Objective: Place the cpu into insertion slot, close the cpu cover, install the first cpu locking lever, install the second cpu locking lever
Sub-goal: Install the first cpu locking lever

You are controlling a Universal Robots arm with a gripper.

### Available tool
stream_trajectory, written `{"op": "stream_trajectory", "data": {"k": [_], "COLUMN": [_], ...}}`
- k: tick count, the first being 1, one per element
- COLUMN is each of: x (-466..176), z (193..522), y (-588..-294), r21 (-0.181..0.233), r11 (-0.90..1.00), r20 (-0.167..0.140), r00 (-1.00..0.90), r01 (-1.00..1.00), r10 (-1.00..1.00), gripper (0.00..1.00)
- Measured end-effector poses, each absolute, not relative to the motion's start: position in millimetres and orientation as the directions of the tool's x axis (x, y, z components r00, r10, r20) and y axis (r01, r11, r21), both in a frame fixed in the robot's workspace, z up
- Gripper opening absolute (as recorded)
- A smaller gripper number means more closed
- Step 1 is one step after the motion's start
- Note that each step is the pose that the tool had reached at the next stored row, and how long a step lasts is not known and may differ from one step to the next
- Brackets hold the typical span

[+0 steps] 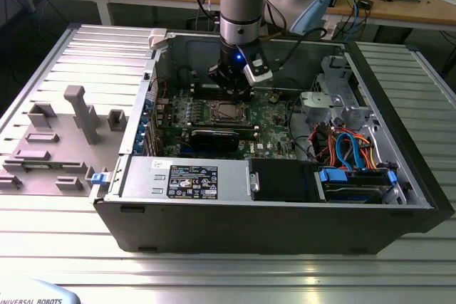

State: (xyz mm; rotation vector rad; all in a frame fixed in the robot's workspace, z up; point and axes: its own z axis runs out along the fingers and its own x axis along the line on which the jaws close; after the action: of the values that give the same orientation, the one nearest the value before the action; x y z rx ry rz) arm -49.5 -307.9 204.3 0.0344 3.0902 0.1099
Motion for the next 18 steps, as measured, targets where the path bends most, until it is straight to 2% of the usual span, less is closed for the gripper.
{"op": "stream_trajectory", "data": {"k": [18], "x": [-49.3], "z": [202.2], "y": [-308.7], "r21": [0.067], "r11": [0.998], "r20": [-0.048], "r00": [-0.999], "r01": [0.021], "r10": [0.024], "gripper": [0.11]}}
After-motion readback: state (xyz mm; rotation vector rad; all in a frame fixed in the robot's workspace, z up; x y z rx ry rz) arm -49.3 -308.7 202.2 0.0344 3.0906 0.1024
